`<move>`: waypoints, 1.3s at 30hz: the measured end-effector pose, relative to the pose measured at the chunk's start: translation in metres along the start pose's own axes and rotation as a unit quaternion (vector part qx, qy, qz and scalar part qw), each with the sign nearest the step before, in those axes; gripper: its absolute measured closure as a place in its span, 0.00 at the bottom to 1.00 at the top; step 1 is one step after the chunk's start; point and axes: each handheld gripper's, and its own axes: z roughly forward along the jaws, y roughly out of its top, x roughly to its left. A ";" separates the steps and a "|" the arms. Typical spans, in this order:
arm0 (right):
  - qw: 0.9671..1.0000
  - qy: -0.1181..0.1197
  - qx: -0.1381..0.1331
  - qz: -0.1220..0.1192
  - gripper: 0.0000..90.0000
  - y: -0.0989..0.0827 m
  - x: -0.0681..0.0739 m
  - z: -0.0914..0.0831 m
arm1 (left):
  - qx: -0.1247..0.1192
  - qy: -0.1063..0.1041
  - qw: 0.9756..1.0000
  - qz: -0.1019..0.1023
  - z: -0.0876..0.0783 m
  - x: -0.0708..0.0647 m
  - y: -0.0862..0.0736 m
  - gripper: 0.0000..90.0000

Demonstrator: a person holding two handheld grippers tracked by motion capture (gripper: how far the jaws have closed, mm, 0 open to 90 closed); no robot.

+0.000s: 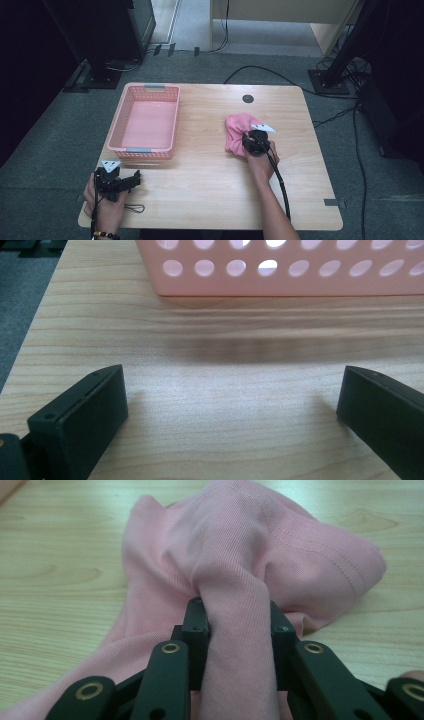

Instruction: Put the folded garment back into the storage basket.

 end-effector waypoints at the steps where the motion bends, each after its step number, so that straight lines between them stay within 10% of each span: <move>1: 1.000 0.003 -0.001 0.003 0.80 0.002 0.002 -0.002 | 0.000 0.000 1.000 0.000 0.000 0.000 0.000 0.00; 39: 0.997 0.072 -0.035 -0.019 0.80 0.054 0.074 -0.032 | -0.002 0.000 1.000 -0.001 0.000 0.000 0.000 0.00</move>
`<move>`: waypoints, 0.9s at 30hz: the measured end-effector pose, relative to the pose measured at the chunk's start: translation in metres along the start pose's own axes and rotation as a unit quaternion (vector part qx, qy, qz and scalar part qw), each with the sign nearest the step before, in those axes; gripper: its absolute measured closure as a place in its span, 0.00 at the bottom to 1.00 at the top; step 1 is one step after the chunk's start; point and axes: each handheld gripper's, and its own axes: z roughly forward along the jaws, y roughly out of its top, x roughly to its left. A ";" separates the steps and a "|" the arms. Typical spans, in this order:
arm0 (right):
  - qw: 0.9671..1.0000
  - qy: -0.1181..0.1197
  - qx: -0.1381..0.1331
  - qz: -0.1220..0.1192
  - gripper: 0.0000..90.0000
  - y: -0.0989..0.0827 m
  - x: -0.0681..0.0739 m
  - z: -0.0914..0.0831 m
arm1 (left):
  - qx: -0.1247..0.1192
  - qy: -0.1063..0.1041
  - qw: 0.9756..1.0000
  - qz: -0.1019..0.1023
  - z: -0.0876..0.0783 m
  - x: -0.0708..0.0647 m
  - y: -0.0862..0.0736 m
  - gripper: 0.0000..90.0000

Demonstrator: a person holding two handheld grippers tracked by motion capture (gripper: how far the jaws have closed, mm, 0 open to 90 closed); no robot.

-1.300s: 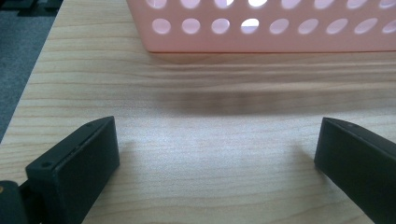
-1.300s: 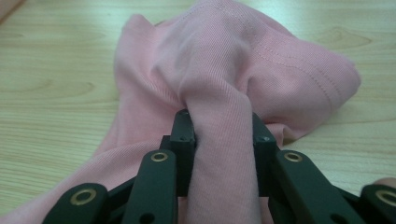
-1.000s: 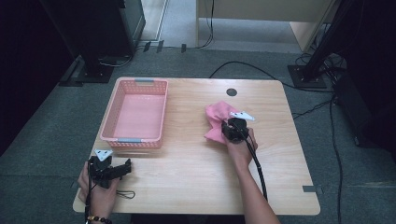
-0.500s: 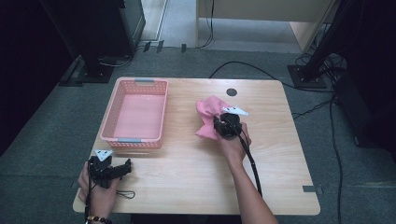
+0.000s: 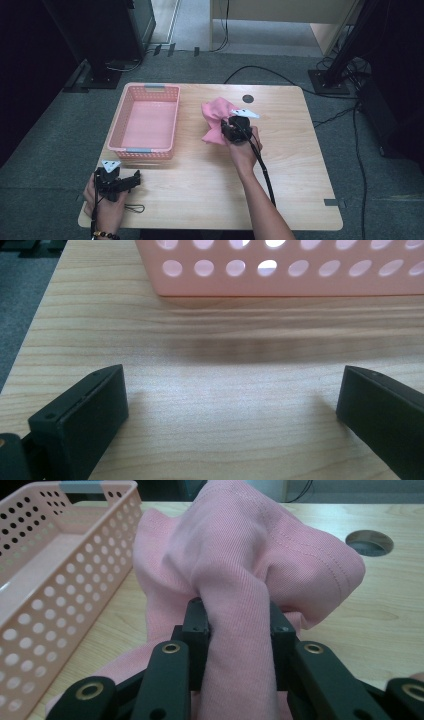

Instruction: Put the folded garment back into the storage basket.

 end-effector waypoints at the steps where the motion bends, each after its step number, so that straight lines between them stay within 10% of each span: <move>1: 1.000 0.001 -0.001 -0.001 0.80 0.001 0.002 0.000 | 0.000 0.000 1.000 0.000 0.000 0.000 0.000 0.00; 27: 1.000 0.028 -0.013 -0.003 0.80 0.033 0.045 0.008 | 0.001 -0.001 1.000 0.001 0.000 0.000 0.000 0.00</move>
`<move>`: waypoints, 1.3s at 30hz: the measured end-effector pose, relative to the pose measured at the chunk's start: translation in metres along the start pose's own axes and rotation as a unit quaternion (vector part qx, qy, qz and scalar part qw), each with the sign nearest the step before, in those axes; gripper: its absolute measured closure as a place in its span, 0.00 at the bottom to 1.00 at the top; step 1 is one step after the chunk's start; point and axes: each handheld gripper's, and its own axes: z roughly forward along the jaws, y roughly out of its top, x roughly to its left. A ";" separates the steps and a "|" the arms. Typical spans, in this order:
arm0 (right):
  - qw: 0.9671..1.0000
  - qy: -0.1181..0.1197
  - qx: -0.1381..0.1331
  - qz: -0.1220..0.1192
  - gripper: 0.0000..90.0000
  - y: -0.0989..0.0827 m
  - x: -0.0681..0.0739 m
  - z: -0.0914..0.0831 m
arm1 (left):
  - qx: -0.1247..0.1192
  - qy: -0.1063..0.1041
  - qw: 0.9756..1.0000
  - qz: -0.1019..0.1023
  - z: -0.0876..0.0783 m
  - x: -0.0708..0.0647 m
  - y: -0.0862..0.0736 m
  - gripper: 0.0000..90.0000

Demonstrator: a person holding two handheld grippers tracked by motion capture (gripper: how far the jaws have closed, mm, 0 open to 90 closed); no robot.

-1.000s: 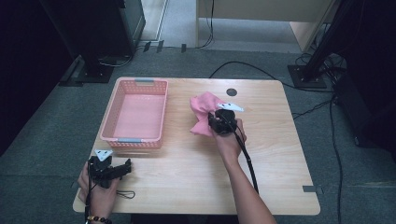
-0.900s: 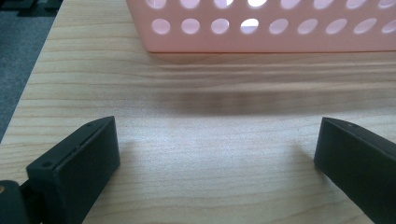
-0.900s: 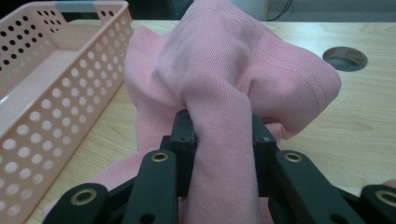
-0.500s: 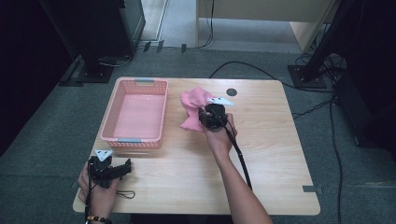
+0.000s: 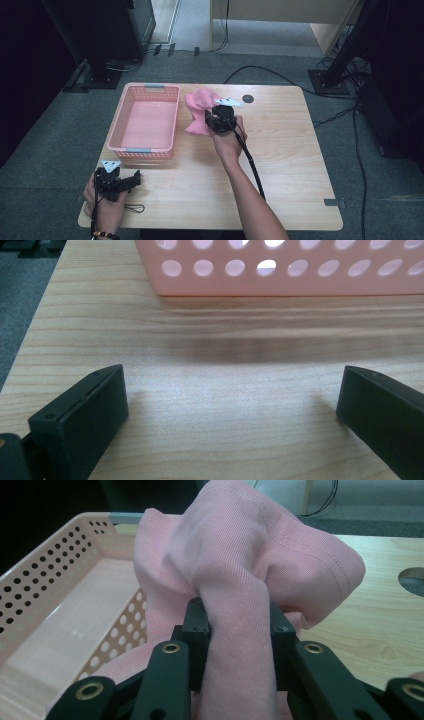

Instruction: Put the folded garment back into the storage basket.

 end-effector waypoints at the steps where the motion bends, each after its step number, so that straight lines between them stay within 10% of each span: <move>1: 1.000 0.001 -0.001 -0.002 0.80 0.001 0.001 0.000 | 0.000 0.000 1.000 0.000 0.000 0.000 0.000 0.00; 39: 0.999 0.050 0.004 -0.021 0.80 0.019 0.077 0.033 | 0.001 0.000 1.000 0.001 0.000 0.000 0.000 0.00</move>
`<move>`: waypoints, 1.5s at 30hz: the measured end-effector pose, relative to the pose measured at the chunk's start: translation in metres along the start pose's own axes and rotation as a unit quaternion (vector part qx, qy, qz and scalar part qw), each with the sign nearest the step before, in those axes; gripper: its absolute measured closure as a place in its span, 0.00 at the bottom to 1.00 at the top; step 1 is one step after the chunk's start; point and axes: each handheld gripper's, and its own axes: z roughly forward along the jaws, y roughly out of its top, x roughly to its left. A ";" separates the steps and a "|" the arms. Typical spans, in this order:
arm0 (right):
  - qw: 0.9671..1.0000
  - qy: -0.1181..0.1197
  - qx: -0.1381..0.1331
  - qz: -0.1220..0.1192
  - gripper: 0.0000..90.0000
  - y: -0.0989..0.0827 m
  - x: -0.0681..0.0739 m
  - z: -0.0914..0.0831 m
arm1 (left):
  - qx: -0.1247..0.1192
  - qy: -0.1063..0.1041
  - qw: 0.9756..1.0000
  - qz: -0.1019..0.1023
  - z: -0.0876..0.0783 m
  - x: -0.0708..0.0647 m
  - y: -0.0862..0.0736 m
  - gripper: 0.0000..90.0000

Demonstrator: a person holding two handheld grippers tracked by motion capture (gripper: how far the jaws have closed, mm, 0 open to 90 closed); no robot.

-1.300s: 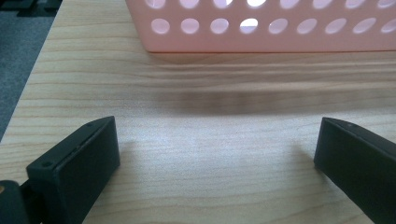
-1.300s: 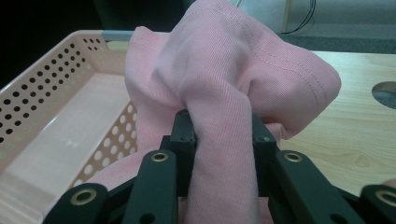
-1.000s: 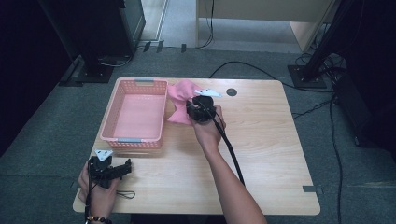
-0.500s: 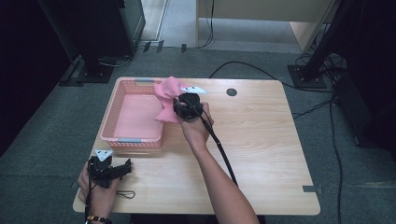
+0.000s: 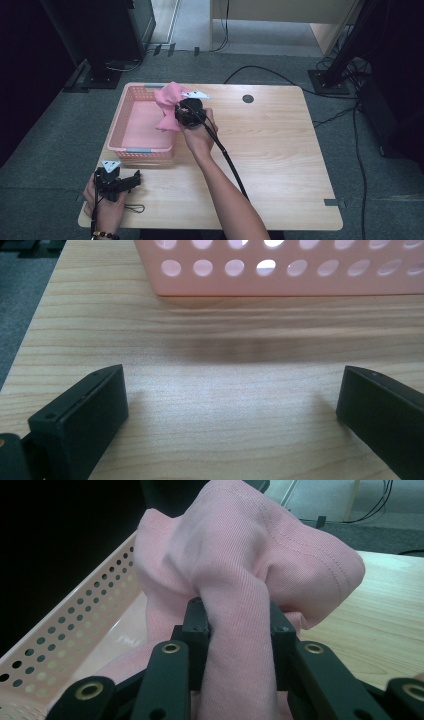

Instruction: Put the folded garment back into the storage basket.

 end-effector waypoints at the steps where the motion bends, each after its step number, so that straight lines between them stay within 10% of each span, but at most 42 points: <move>1: 1.000 0.001 0.001 -0.001 0.80 0.000 0.002 0.001 | 0.000 0.000 1.000 0.000 0.000 0.000 0.000 0.00; 45: 0.999 0.037 0.027 -0.017 0.79 -0.008 0.065 0.051 | -0.001 0.000 1.000 0.000 0.000 0.000 0.000 0.00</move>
